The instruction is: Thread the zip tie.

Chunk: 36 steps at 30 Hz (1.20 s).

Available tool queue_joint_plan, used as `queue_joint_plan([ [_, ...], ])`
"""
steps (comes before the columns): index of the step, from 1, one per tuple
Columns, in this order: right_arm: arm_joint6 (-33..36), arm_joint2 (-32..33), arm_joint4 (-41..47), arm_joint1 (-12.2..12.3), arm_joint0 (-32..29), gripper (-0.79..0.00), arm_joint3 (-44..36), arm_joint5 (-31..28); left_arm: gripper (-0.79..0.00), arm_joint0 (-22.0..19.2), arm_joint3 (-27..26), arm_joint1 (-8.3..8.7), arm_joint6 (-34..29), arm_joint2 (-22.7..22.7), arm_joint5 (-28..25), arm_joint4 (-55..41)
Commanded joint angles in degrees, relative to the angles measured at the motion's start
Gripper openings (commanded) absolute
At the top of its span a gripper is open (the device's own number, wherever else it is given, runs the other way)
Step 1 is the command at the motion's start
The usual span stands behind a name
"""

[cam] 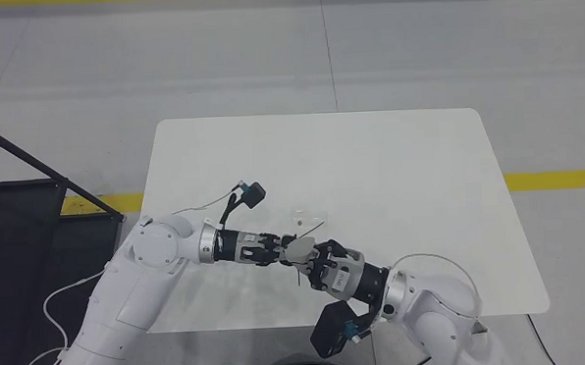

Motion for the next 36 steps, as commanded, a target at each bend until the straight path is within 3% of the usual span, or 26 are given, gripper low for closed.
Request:
queue_joint_plan([
  [1,0.20,-0.16,-0.03,0.14,0.20,-0.785,0.03,-0.47,-0.785,0.00,0.00,0.00,0.00,0.00,0.00,0.00],
  [15,2.02,-1.38,0.96,0.92,1.66,-0.785,0.48,-2.92,-0.785,0.00,0.00,0.00,0.00,0.00,0.00,0.00],
  [36,-1.38,-1.36,1.58,2.86,2.80,-0.785,0.58,-7.57,-0.785,0.00,0.00,0.00,0.00,0.00,0.00,0.00],
])
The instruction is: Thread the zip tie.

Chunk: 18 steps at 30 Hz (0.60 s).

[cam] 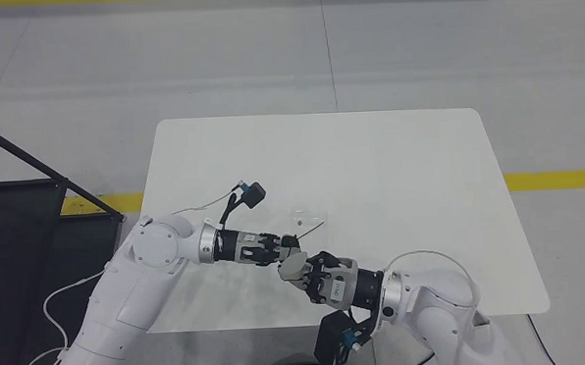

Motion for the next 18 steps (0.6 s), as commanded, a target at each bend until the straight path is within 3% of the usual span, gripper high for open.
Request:
queue_joint_plan([
  [1,0.41,-0.03,0.17,0.15,0.01,-0.785,0.10,-0.25,-0.785,0.00,0.00,0.00,0.00,0.00,0.00,0.00],
  [18,5.53,-1.41,2.64,0.85,1.45,-0.785,0.50,-1.71,-0.785,0.94,-1.48,0.11,2.31,0.17,0.80,1.44],
])
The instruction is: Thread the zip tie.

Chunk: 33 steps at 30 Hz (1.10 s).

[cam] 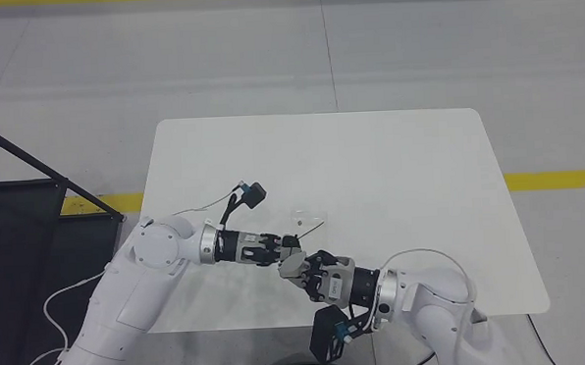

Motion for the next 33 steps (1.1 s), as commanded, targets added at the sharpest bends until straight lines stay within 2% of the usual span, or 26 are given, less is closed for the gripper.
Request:
queue_joint_plan([
  [1,0.53,0.18,0.45,0.08,-0.02,-0.785,0.03,0.54,-0.785,0.35,-0.57,0.12,0.69,0.01,0.11,0.53],
  [6,3.48,0.81,1.17,0.20,-0.70,-0.785,-0.37,2.98,-0.785,0.61,-0.95,0.37,1.07,0.00,0.08,0.74],
  [14,3.33,0.91,1.86,0.50,-1.33,-0.785,-1.02,5.48,-0.785,0.59,-1.05,0.69,1.21,0.30,-0.30,0.72],
  [33,-4.97,2.01,1.42,1.86,-2.90,-0.785,-1.87,8.80,-0.785,-0.17,-0.20,1.24,1.98,1.28,0.09,-0.05],
])
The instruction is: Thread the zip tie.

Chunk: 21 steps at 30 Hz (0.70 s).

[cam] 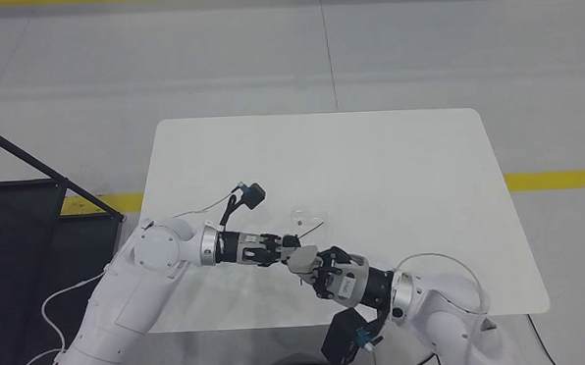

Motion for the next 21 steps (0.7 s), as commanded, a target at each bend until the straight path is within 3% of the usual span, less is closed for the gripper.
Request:
queue_joint_plan([
  [1,-0.34,-0.06,-0.16,0.11,-0.04,-0.785,0.00,0.36,-0.785,-0.12,0.04,0.04,-0.16,0.26,0.14,-0.21],
  [21,1.82,-1.56,-0.32,0.47,0.68,-0.785,0.77,3.94,-0.785,-0.63,0.43,0.11,-0.44,1.37,0.85,-0.33],
])
